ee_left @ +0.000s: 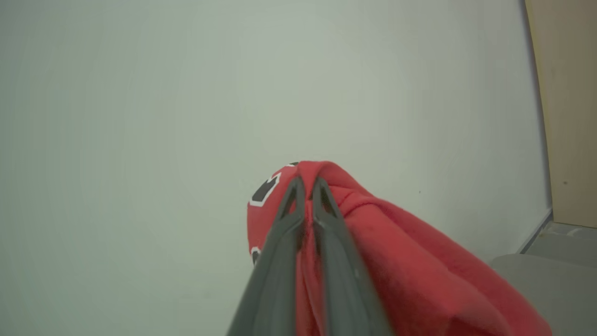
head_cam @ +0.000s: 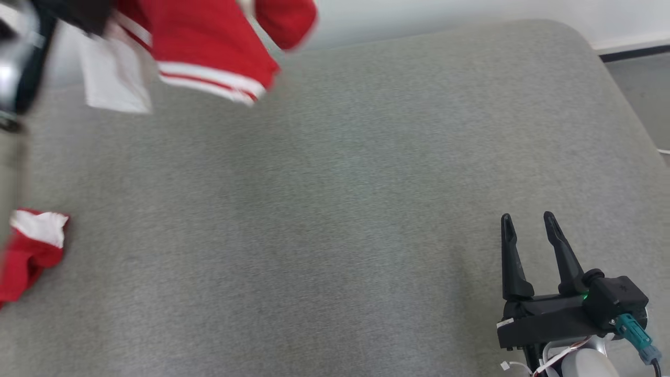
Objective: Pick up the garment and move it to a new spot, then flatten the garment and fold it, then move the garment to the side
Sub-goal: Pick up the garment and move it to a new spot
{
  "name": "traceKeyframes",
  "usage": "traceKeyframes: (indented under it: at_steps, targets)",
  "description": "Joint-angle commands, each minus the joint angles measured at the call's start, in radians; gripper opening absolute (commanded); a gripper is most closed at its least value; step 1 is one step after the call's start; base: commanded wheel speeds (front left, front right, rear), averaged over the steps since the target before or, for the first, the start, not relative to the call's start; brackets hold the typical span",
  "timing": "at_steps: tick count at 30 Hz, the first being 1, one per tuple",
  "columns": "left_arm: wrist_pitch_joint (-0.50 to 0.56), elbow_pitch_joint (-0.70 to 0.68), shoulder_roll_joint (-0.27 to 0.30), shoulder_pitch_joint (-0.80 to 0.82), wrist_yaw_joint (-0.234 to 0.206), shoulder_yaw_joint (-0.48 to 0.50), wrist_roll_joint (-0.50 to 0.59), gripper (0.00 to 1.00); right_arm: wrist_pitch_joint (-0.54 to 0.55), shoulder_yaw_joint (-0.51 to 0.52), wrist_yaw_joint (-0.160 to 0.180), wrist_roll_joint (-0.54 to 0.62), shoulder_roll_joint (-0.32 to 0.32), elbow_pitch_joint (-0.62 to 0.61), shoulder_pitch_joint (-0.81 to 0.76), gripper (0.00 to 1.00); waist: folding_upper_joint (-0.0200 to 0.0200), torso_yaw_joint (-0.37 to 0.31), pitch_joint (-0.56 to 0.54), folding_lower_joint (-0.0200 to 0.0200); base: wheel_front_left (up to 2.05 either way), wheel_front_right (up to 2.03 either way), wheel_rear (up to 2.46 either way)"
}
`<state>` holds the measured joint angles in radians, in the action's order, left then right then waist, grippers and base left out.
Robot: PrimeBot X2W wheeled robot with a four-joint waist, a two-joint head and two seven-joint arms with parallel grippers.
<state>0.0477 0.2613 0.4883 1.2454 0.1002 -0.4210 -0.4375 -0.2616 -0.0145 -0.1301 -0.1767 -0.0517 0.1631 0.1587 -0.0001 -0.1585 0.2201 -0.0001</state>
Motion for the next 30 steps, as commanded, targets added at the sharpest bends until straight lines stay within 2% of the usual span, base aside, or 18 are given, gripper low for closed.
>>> traceKeyframes:
  at_steps: [1,8,14,18,23,25,26,30]
  targets:
    - [-0.005,-0.016,-0.021,-0.045,-0.013,-0.012,-0.012,0.00,-0.005,-0.005,-0.001,-0.008,0.002,0.001,-0.012,1.00,0.0001,-0.044,0.000,0.0001,0.00,0.00,0.00]
    - [-0.042,-0.077,-0.108,-0.254,-0.075,-0.073,-0.033,0.00,-0.003,-0.020,-0.001,-0.022,0.002,0.006,-0.003,1.00,0.0001,-0.082,0.005,0.0001,0.00,0.00,0.00]
    - [-0.112,-0.049,-0.157,-0.486,-0.124,-0.107,-0.070,0.00,-0.003,-0.029,-0.001,-0.023,0.002,0.009,0.008,1.00,0.0001,-0.098,0.009,0.0001,0.00,0.00,0.00]
    - [-0.179,0.021,-0.198,-0.631,-0.142,-0.133,-0.094,0.00,-0.003,-0.030,-0.001,-0.019,0.002,0.009,0.003,1.00,0.0001,-0.099,0.009,0.0001,0.00,0.00,0.00]
    - [-0.244,0.126,-0.262,-0.727,-0.127,-0.175,-0.107,0.00,-0.003,-0.029,-0.001,-0.012,0.002,0.019,-0.010,1.00,0.0001,-0.079,0.000,0.0001,0.00,0.00,0.00]
    - [-0.267,0.147,-0.283,-0.730,-0.117,-0.192,-0.094,0.64,-0.003,-0.029,-0.001,-0.007,0.002,0.022,-0.015,1.00,0.0001,-0.063,-0.010,0.0001,0.00,0.00,0.00]
    - [-0.277,0.154,-0.293,-0.727,-0.115,-0.196,-0.089,1.00,-0.003,-0.030,-0.001,-0.005,0.002,0.022,-0.016,1.00,0.0001,-0.054,-0.016,0.0001,0.00,0.00,0.00]
    - [-0.307,0.141,-0.303,-0.707,-0.121,-0.173,-0.063,1.00,-0.003,-0.031,-0.001,0.004,0.001,0.019,-0.023,1.00,0.0001,-0.020,-0.047,0.0001,0.00,0.00,0.00]
